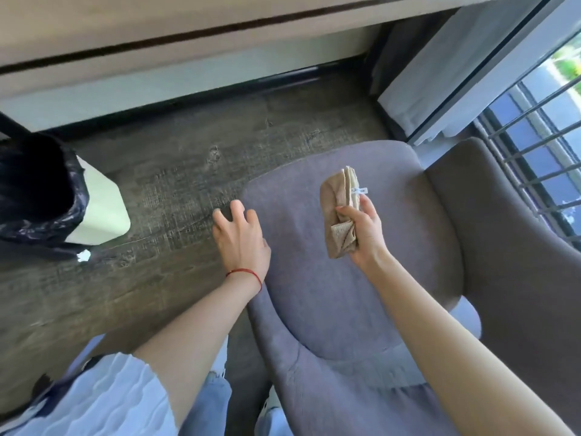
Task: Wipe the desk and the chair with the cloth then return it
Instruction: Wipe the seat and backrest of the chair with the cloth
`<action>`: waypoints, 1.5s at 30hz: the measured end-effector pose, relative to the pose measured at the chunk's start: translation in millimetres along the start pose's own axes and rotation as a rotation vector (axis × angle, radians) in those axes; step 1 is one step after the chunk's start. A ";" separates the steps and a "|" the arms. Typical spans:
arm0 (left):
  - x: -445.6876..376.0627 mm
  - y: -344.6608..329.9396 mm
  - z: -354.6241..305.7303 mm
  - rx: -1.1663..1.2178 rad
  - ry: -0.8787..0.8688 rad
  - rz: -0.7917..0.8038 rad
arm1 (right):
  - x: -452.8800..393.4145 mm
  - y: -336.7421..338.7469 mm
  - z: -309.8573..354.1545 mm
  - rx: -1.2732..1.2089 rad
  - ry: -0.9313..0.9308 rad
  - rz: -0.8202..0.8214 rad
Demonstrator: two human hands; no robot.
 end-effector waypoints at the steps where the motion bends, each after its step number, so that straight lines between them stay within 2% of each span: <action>1: -0.1 0.7 -0.7 0.000 0.000 -0.001 | -5.1 0.2 -2.1 -0.010 0.005 -0.002; 3: 1.4 -0.2 -0.1 0.004 0.005 -0.002 | -10.6 2.0 -7.6 -0.009 0.011 -0.003; 5: 4.2 -0.1 1.0 -0.003 0.001 0.004 | -13.1 9.0 -12.0 0.130 0.075 -0.034; 8: 2.4 0.3 1.3 -0.001 0.010 -0.011 | -26.0 30.5 -8.6 0.630 0.412 -0.251; 10: 3.0 0.2 0.7 0.014 0.013 -0.014 | -43.2 51.0 0.3 0.799 0.572 -0.423; 13: 2.5 -2.7 0.5 -0.001 0.013 -0.027 | -74.2 81.3 7.2 0.937 0.528 -0.546; 16: 1.4 -5.7 1.3 -0.009 0.008 -0.041 | -90.3 85.4 -12.6 1.200 0.441 -0.471; 19: -0.8 -5.8 2.5 -0.009 0.005 -0.023 | -82.8 59.4 -39.6 1.241 0.514 -0.362; 22: 0.0 -3.5 2.4 -0.010 0.015 -0.006 | -60.5 36.5 -63.8 1.304 0.640 -0.061; 25: 1.0 -1.4 1.3 -0.016 0.008 -0.005 | -62.7 48.9 -57.6 1.551 0.786 0.284; 26: 1.1 -1.2 1.4 -0.013 0.013 -0.006 | -69.4 57.0 -46.0 1.580 0.746 0.296; 27: 0.6 -1.5 1.3 -0.009 0.016 -0.009 | -78.2 66.9 -33.9 1.568 0.674 0.236; 30: 0.0 -3.9 0.3 -0.010 0.013 -0.020 | -106.0 94.3 -1.6 1.439 0.418 -0.234; 32: -0.9 -5.3 1.0 -0.016 0.019 -0.030 | -109.5 85.0 -0.5 1.358 0.365 -0.387; 34: -0.7 -6.1 2.1 -0.008 0.022 -0.033 | -98.1 55.1 -17.2 1.335 0.426 -0.292; 37: 1.0 -5.8 3.3 0.000 0.022 -0.040 | -68.7 23.5 -56.3 1.440 0.579 0.029; 39: 1.3 -5.2 2.0 0.000 0.019 -0.045 | -57.4 27.6 -65.3 1.554 0.666 0.161; 41: 0.8 -5.4 1.6 -0.001 0.020 -0.053 | -60.4 43.1 -54.3 1.609 0.702 0.144; 45: -1.2 -7.4 2.2 0.011 0.021 -0.071 | -71.1 65.0 -25.3 1.512 0.593 -0.122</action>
Point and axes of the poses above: each hand's wrist, its own x-axis away from the middle knuckle, its own y-axis out of the back of the hand, z = x × y, the point moved 1 cm from there along -x, towards the middle knuckle, and after that the axes turned 1 degree about y, right-handed, at the moved point
